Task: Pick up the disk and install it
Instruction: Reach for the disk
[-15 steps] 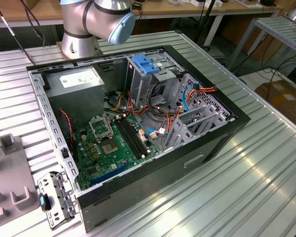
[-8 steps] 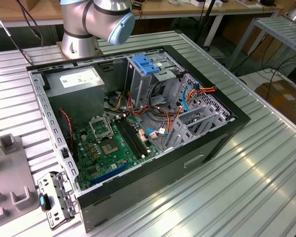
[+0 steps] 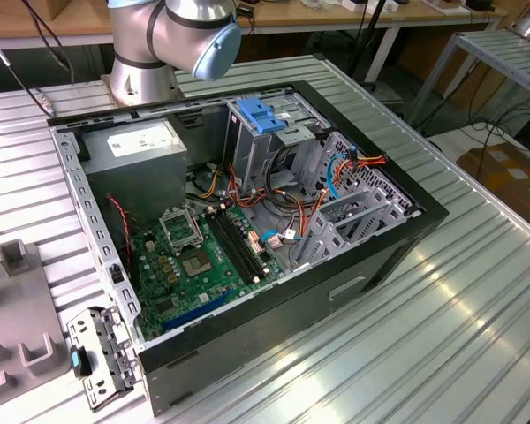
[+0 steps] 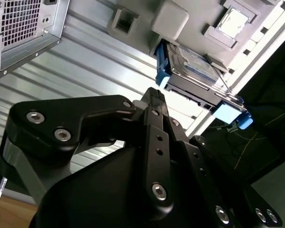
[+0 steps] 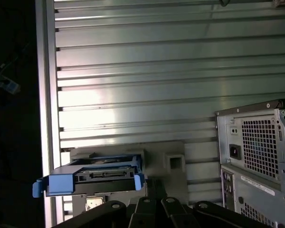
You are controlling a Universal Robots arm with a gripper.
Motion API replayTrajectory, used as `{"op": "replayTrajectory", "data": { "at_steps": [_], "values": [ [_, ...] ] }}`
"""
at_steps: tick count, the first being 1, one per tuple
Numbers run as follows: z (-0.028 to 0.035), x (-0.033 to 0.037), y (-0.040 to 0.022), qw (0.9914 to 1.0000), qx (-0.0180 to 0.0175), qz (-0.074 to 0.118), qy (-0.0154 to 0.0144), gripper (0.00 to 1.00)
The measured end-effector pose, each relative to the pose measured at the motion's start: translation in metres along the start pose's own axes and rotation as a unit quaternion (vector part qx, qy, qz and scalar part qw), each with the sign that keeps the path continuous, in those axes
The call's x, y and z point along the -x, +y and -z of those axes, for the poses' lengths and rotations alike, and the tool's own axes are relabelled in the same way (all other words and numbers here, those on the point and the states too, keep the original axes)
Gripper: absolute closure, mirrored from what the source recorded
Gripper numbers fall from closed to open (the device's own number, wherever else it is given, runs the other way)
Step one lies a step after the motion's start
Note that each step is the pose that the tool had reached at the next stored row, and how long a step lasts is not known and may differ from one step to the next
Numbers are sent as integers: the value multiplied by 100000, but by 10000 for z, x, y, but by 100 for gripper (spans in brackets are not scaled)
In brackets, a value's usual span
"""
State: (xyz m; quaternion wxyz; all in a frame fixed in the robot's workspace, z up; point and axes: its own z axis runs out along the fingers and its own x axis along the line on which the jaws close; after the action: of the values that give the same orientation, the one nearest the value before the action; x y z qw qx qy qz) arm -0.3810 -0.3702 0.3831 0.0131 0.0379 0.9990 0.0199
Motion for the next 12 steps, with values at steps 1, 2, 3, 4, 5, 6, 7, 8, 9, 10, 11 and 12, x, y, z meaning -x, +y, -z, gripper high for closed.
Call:
{"op": "replayTrajectory", "data": {
  "at_steps": [1, 2, 3, 4, 5, 6, 7, 8, 9, 10, 11, 12],
  "values": [
    [1, -43, -10, 100000, -2, 4, -1, 89],
    [2, -85, -19, 100000, -2, 2, 3, 89],
    [2, -117, -24, 100000, 0, 0, -1, 89],
    [2, -143, -29, 100000, 2, -1, -2, 89],
    [3, -179, -35, 100000, -4, 2, 3, 89],
    [3, -201, -39, 100000, -1, 3, 0, 89],
    [4, -224, -43, 100000, -4, 5, 2, 89],
    [5, -249, -47, 100000, -3, 4, 4, 89],
    [4, -271, -50, 100000, 0, 1, 0, 89],
    [5, -305, -56, 100000, 0, 3, -1, 89],
    [6, -350, -64, 100000, -1, 8, 0, 89],
    [7, -396, -72, 100000, -3, 4, 3, 89]
  ]
}}
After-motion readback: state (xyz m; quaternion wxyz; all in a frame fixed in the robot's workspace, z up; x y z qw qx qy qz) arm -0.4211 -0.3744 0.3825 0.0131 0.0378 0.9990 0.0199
